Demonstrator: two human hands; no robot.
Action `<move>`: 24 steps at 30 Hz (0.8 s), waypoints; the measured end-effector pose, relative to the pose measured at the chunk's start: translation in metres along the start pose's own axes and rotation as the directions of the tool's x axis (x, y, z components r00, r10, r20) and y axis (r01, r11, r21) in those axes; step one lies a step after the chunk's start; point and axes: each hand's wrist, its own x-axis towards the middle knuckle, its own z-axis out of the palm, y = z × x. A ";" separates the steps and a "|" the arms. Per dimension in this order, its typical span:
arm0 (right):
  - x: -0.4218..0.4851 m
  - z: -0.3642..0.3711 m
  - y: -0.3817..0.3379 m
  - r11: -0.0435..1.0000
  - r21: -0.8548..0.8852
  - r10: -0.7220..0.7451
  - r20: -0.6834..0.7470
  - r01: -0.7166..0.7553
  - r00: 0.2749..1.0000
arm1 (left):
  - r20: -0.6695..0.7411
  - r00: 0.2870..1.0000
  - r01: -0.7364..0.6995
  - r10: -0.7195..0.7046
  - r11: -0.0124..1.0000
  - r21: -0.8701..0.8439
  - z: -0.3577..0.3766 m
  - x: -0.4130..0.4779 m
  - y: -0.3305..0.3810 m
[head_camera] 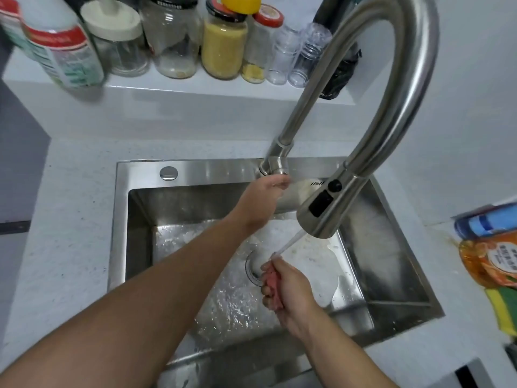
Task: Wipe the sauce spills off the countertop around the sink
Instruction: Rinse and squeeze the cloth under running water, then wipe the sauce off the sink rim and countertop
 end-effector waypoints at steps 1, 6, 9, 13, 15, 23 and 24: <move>-0.002 -0.001 -0.001 1.000 0.006 0.004 -0.007 -0.004 1.000 | -0.001 1.000 0.011 -0.011 1.000 -0.005 0.000 0.001 0.000; -0.009 0.001 -0.012 0.994 0.108 0.013 0.046 -0.018 0.999 | 0.004 0.998 0.056 -0.056 0.988 -0.143 0.000 0.006 0.009; -0.010 0.000 -0.017 0.987 0.161 0.008 0.072 -0.019 0.997 | -0.004 0.996 0.085 -0.087 0.978 -0.188 -0.001 0.004 0.021; -0.016 0.002 -0.010 0.982 -0.164 -0.092 0.044 0.098 0.995 | -0.089 0.981 0.158 -0.171 0.979 -0.130 -0.013 -0.025 0.008; -0.020 0.005 -0.004 0.928 -0.336 -0.148 0.060 0.160 0.987 | -0.154 0.961 0.216 -0.231 0.970 -0.108 -0.021 -0.049 -0.008; -0.034 0.029 0.002 0.706 -0.648 -0.268 0.131 0.287 0.954 | -0.184 0.871 0.441 -0.455 0.890 -0.111 -0.032 -0.154 -0.056; -0.032 0.030 0.005 0.683 -0.672 -0.278 0.124 0.287 0.952 | -0.181 0.862 0.461 -0.473 0.881 -0.110 -0.032 -0.162 -0.057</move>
